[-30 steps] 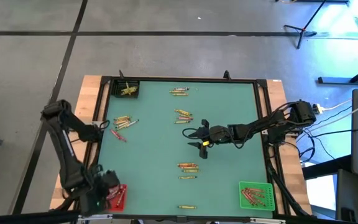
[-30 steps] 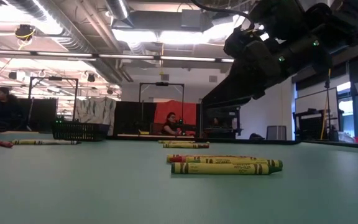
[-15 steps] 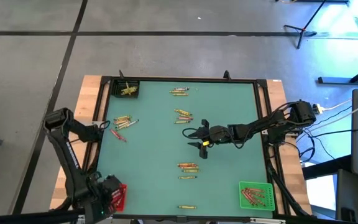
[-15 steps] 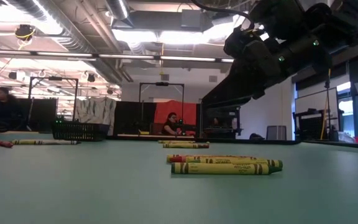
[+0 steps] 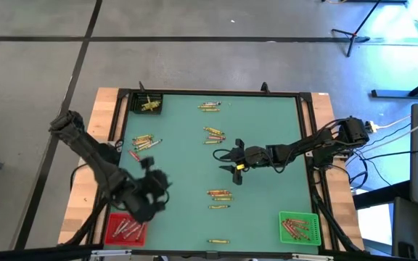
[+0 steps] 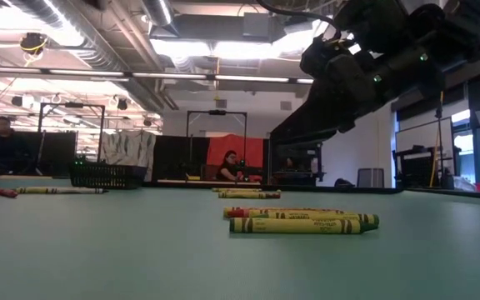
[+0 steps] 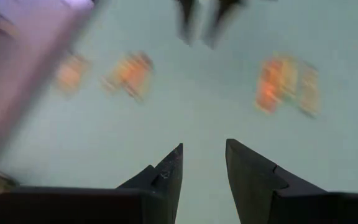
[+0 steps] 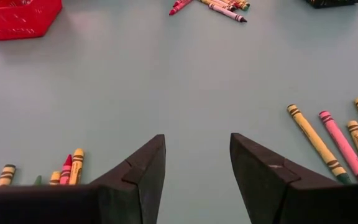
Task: Sort crayons
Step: Put the yellow crayon into the black bin
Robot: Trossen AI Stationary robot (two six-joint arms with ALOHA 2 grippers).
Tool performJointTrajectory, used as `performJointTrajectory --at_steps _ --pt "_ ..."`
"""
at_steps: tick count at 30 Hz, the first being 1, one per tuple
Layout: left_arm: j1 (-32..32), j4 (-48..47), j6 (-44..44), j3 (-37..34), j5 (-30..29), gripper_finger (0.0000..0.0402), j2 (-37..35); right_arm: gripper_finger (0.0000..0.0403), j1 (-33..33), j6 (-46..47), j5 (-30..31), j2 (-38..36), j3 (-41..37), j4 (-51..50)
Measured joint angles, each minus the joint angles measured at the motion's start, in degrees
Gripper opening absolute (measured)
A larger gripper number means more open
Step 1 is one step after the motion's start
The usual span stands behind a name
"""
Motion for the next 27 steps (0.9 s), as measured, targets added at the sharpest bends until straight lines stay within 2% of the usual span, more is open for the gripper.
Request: performJointTrajectory --at_steps 2,5,11,18,21,27 --pt "3.00 0.02 3.70 0.00 -4.97 0.0105 0.02 0.0176 0.00 0.00 -0.47 -0.64 0.00 -0.84" --pt "9.64 0.46 9.65 0.00 -5.04 0.0106 0.02 0.0176 0.00 0.02 -0.68 -1.50 0.00 -4.21" --pt "24.79 5.11 26.17 0.00 5.60 0.0107 0.02 0.0176 0.00 0.61 -0.35 -2.54 -0.41 -6.97" --pt "42.23 15.14 46.87 0.00 24.63 0.0107 0.36 0.0176 -0.02 2.95 3.11 -3.07 -5.55 -2.52" --pt "48.32 19.20 52.31 0.00 29.14 0.0107 1.22 0.0176 -0.02 3.75 5.09 -4.46 -7.37 -0.87" --pt "58.50 27.01 60.82 0.07 36.43 0.0107 6.07 0.0176 -0.02 4.78 5.06 -5.21 -9.28 0.01"
